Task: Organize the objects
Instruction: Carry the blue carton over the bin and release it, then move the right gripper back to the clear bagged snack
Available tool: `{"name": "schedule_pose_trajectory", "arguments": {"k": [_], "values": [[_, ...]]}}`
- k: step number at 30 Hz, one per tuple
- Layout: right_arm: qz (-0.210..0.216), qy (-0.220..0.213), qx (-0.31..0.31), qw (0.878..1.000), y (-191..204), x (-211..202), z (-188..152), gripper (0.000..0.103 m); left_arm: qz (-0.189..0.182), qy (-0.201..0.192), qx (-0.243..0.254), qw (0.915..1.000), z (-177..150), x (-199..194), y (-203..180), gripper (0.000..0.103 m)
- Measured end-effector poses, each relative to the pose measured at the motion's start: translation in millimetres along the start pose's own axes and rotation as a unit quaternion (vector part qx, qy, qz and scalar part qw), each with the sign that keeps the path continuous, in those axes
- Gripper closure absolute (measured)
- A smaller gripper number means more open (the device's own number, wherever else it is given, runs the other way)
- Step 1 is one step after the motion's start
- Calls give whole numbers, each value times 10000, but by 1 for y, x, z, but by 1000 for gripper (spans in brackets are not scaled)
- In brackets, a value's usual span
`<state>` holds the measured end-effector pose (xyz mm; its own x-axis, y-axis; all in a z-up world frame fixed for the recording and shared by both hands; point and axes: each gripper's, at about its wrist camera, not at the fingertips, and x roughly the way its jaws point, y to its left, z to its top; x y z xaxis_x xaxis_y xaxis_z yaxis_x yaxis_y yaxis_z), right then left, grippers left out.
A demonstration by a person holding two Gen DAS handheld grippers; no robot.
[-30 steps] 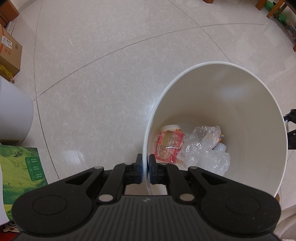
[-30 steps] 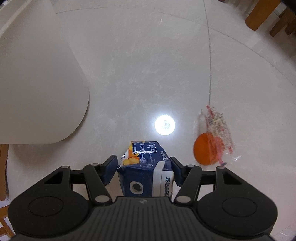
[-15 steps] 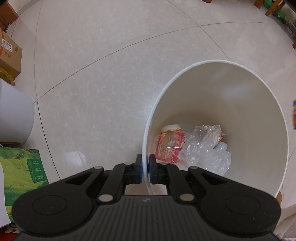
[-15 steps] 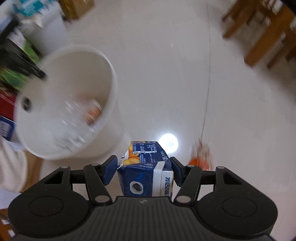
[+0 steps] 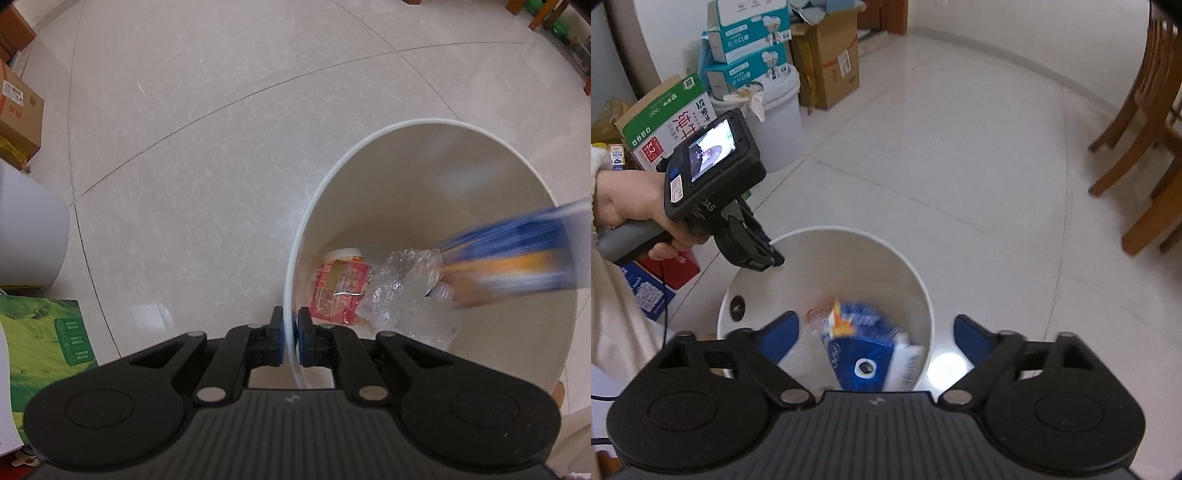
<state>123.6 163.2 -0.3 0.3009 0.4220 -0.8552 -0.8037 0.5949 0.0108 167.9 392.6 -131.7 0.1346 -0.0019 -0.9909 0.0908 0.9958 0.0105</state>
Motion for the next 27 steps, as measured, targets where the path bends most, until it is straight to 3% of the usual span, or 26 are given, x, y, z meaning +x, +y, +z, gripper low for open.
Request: {"name": "schedule_pose_trajectory", "arguments": {"k": [18,23,27], "values": [[-980,305,1252,9868,-92,9,-50,8,-23,18,13,10000,2,0,1,98],[-1300,456,1469,9795,-124,32,-78,8,-30,25,20,10000,2,0,0,98],[-1258,597,1684,9758,-152,58,-109,7,-49,33,8,10000,2,0,1,98]]}}
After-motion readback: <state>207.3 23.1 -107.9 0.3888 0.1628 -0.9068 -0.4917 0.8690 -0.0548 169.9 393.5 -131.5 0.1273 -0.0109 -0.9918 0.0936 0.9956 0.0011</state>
